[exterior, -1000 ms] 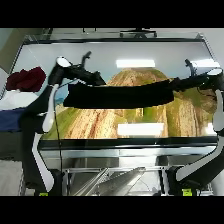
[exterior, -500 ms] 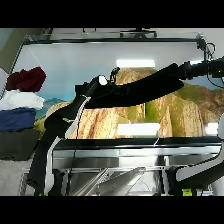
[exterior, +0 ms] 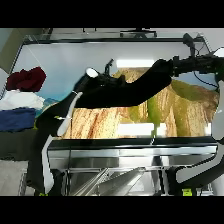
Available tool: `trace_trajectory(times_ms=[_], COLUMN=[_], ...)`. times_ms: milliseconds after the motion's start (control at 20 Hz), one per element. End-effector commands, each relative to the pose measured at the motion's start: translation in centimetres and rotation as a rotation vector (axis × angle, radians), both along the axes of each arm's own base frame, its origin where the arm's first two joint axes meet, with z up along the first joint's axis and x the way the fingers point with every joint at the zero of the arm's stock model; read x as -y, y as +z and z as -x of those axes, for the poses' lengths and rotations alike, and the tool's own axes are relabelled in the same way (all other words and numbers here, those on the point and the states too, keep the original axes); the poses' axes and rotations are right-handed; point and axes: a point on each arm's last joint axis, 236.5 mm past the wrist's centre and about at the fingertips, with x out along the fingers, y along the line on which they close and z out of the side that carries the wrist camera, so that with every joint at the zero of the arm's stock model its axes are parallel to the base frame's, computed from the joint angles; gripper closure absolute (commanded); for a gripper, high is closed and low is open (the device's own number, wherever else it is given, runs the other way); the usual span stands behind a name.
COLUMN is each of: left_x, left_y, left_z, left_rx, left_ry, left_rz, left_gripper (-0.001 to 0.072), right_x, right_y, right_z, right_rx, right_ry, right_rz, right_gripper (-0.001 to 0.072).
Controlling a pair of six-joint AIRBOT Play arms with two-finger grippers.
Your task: Fold the shirts.
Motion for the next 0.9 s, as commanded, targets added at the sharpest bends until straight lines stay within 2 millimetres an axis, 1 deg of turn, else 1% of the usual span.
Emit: trace_trajectory(times_ms=[0,100,150,200,250,300,350,450,500,550,600,650,700,750,850], left_x=[-8.5,-14.4,-17.1,-19.3,-21.3,-23.0,-24.3,-26.0,-26.3,-26.2,-26.2,-26.0,-25.6,-25.7,-25.7], left_y=[10.7,15.6,17.9,19.8,21.4,23.1,24.3,26.1,26.5,26.6,26.5,26.2,25.8,25.1,23.4], left_z=[1.7,1.5,1.3,1.3,1.3,1.5,1.7,2.2,2.5,3.0,3.3,3.7,3.8,3.7,3.6], left_rx=[0.06,0.155,0.221,0.27,0.317,0.377,0.425,0.489,0.506,0.513,0.507,0.5,0.493,0.477,0.421], left_ry=[-0.122,-0.087,-0.055,-0.021,0.011,0.037,0.056,0.081,0.078,0.065,0.052,0.032,0.02,0.021,0.023], left_rz=[0.132,0.131,0.125,0.118,0.109,0.097,0.085,0.067,0.062,0.059,0.058,0.056,0.062,0.063,0.073], left_gripper=[0.0689,0.0689,0.0689,0.0689,0.0688,0.0687,0.0687,0.0687,0.0687,0.0687,0.0687,0.0687,0.0687,0.0687,0.0687], right_x=[-6.6,-12.8,-16.4,-19.8,-23.7,-27.4,-31.1,-37.1,-39.3,-40.9,-41.9,-42.4,-42.5,-42.0,-39.5], right_y=[0.4,0.2,-0.2,-1.0,-2.1,-3.2,-5.0,-9.4,-11.2,-12.8,-13.8,-14.0,-13.7,-12.9,-10.9], right_z=[-0.7,-1.5,-2.0,-2.3,-2.5,-2.5,-2.5,-1.9,-1.2,-0.4,0.5,1.2,1.8,1.9,0.8], right_rx=[0.017,0.065,0.083,0.099,0.116,0.122,0.14,0.184,0.166,0.163,0.175,0.213,0.229,0.222,0.211], right_ry=[0.013,0.004,-0.014,-0.035,-0.059,-0.094,-0.136,-0.236,-0.287,-0.317,-0.312,-0.268,-0.207,-0.157,-0.093], right_rz=[-0.017,-0.026,-0.034,-0.04,-0.051,-0.069,-0.08,-0.07,-0.08,-0.077,-0.067,-0.051,-0.056,-0.076,-0.112], right_gripper=[0.0692,0.0692,0.0692,0.0692,0.0692,0.0692,0.0692,0.0676,0.0522,0.0317,0.0135,0.0069,0.0071,0.0074,0.0075])
